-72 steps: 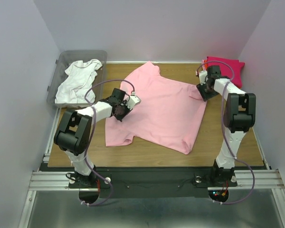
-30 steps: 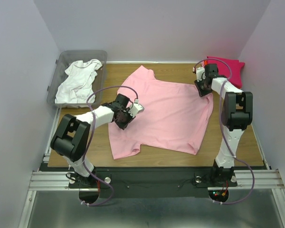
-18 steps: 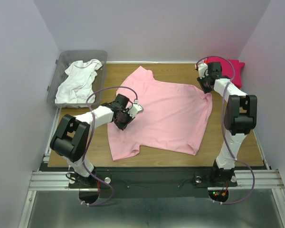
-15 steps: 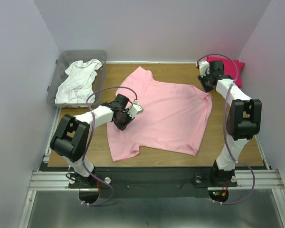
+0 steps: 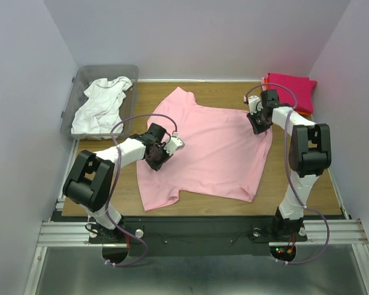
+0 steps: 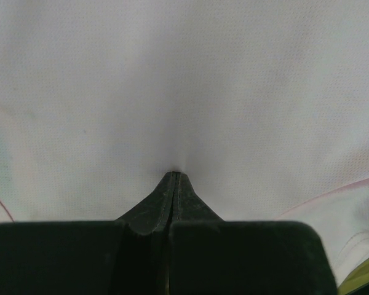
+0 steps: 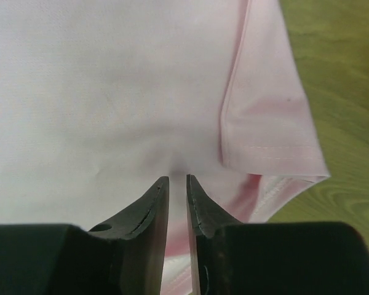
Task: Fold and stack the t-shirts
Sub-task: Flatten the tshirt out
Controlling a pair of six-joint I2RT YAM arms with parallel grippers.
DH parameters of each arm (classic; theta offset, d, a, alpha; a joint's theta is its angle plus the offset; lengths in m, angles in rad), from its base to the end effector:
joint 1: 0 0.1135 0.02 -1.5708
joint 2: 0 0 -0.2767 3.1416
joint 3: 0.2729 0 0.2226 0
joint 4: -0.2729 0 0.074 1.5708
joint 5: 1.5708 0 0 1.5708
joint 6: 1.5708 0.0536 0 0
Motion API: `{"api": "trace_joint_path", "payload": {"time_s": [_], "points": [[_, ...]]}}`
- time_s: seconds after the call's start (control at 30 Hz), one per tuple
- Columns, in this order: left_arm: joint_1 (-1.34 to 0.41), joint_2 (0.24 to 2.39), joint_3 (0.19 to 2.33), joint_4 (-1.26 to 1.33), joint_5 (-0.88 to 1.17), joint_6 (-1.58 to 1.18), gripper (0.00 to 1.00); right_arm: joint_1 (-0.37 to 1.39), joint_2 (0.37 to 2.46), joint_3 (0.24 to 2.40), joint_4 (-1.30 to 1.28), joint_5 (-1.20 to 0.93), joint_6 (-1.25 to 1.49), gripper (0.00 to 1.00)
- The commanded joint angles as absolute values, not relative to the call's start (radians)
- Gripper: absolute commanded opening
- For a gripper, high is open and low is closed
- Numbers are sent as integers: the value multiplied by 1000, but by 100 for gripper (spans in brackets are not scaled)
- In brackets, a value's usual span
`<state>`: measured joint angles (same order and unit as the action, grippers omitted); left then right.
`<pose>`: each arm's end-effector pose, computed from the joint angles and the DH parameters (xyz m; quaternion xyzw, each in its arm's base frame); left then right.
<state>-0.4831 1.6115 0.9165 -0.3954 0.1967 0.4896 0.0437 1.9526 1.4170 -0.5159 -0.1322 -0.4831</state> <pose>0.2544 -0.1453 0.1865 0.4724 0.8436 -0.0946 0.2371 0.4005 0.0246 0.2021 -0.2675 0.9267 0.0065 0.2639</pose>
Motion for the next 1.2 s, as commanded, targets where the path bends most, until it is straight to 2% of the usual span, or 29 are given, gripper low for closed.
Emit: {"api": "trace_joint_path", "payload": {"time_s": [0.0, 0.07, 0.43, 0.7, 0.77, 0.9, 1.0, 1.1, 1.17], "points": [[-479, 1605, 862, -459, 161, 517, 2, 40, 1979, 1445, -526, -140, -436, 23], [-480, 1605, 851, -454, 153, 522, 2, 40, 2016, 1456, -512, -120, -424, 20], [-456, 1597, 804, -443, 140, 552, 2, 34, 2114, 1506, -304, 127, -354, 18], [-430, 1595, 767, -442, 126, 589, 2, 14, 2117, 1572, -238, 183, -321, 20], [-425, 1586, 758, -448, 123, 594, 2, 12, 2089, 1560, -254, 151, -331, 23], [-425, 1534, 758, -494, 159, 603, 2, 14, 1999, 1508, -397, -70, -418, 37], [-426, 1473, 768, -540, 212, 611, 2, 15, 1938, 1497, -529, -165, -448, 39], [-442, 1427, 807, -587, 245, 641, 4, 18, 1866, 1459, -546, -175, -443, 39], [-443, 1411, 840, -601, 238, 631, 9, 18, 1824, 1454, -572, -199, -436, 39]]}}
